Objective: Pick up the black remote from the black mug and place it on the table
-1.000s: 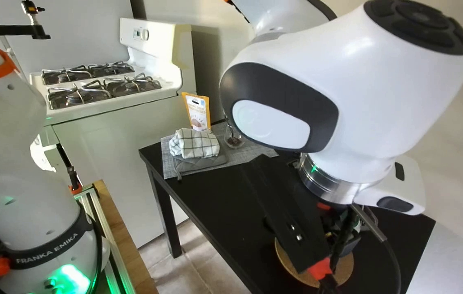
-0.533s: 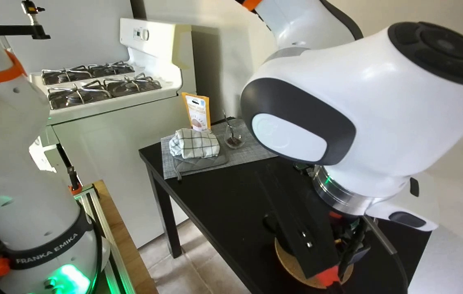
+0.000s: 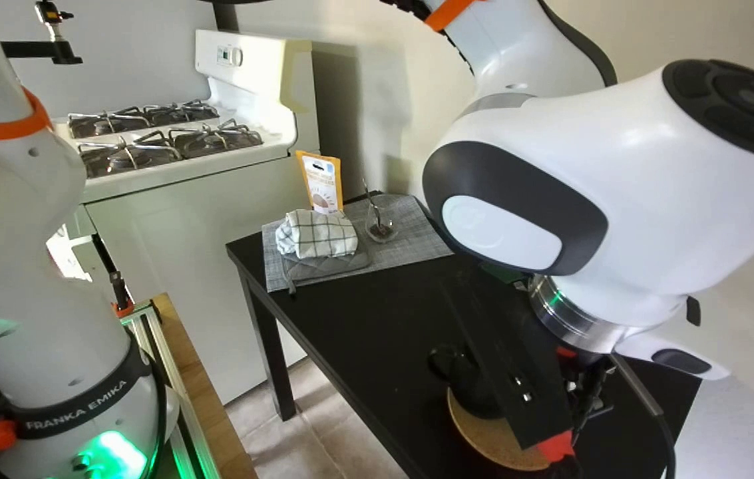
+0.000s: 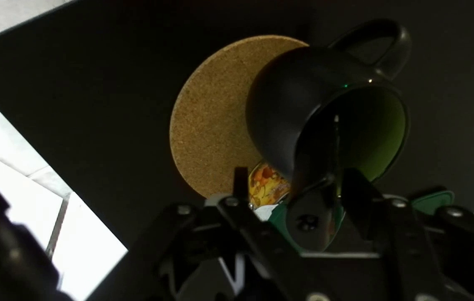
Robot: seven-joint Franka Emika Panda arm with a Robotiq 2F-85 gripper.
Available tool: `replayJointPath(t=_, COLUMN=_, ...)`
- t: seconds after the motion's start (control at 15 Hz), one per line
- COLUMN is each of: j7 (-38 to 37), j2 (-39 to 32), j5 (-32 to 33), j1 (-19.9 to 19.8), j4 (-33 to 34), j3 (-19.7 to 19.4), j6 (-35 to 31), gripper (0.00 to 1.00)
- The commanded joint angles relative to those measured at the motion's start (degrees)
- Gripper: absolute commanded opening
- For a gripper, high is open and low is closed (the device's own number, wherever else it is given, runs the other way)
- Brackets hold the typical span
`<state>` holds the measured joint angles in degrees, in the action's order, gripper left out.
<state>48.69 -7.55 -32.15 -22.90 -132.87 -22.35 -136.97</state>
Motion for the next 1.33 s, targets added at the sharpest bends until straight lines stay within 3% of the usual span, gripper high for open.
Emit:
replayJointPath(t=0.0, j7=-0.3, j2=-1.7, j5=-1.2, j1=-1.6, j4=2.2, j3=1.8, j6=1.2, gripper=0.3)
replayJointPath(t=0.13, j7=-0.2, j2=-1.9, j5=-1.4, j1=-1.9, j4=2.5, j3=2.5, j6=0.9, gripper=0.15)
replayJointPath(t=0.27, j7=-0.4, j2=-1.4, j5=-1.1, j1=-1.7, j4=2.6, j3=2.9, j6=1.1, gripper=0.07)
replayJointPath(t=0.47, j7=-3.4, j2=2.8, j5=4.1, j1=-0.7, j4=0.8, j3=2.6, j6=0.3, gripper=0.07)
replayJointPath(t=0.8, j7=-18.4, j2=11.7, j5=27.2, j1=0.3, j4=-0.8, j3=1.0, j6=0.9, gripper=0.07)
replayJointPath(t=0.93, j7=-21.9, j2=15.4, j5=33.1, j1=0.0, j4=-0.6, j3=1.2, j6=2.3, gripper=0.07)
replayJointPath(t=1.13, j7=-21.8, j2=18.9, j5=33.3, j1=0.9, j4=0.3, j3=1.3, j6=4.5, gripper=0.07)
replayJointPath(t=1.27, j7=-21.2, j2=19.8, j5=29.0, j1=2.7, j4=0.2, j3=1.4, j6=5.1, gripper=0.07)
